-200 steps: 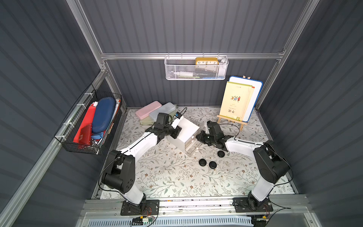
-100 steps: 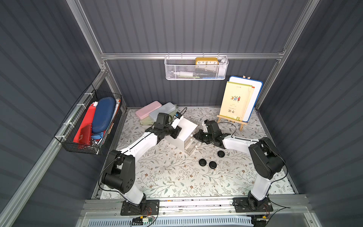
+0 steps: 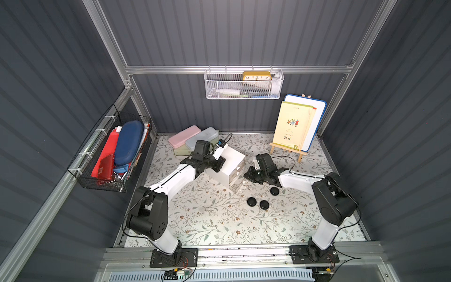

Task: Put the bluetooth earphones in the drawer according to color
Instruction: Adjust the drawer in the storage box.

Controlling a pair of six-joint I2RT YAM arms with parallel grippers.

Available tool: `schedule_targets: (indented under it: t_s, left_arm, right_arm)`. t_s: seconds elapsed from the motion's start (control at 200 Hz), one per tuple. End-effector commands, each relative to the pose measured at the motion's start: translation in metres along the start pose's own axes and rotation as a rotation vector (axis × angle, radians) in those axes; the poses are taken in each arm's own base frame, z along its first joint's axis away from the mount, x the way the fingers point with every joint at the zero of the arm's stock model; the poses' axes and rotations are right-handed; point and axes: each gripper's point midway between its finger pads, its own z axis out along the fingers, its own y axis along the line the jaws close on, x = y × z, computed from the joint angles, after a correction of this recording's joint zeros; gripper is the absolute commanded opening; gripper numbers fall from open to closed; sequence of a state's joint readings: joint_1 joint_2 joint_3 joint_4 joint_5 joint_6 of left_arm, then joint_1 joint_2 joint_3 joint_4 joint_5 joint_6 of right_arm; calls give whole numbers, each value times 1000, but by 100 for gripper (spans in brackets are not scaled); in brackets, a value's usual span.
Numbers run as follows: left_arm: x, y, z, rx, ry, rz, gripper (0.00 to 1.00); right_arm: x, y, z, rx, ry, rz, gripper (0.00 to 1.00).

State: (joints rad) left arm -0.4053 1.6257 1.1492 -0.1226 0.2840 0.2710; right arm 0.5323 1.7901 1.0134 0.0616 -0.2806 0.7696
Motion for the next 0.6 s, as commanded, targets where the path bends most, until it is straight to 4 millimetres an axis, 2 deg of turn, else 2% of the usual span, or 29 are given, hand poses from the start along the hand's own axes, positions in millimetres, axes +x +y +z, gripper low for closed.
schedule_targets:
  t_s: [0.0,0.125,0.34,0.595]
  left_arm:
    - [3,-2,-1,7,12,7,0]
    - [4,-2,0,7,15,5,0]
    - [8,-1,3,10,25,2,0]
    - [9,-1,4,10,30,-1,0]
  right_arm:
    - [-2,-2,8,11,5,4,0]
    - [-3,-1,12,15,10,1,0]
    - [4,-14,16,92,66,2,0]
    - [9,-40,1,253,97,-30,0]
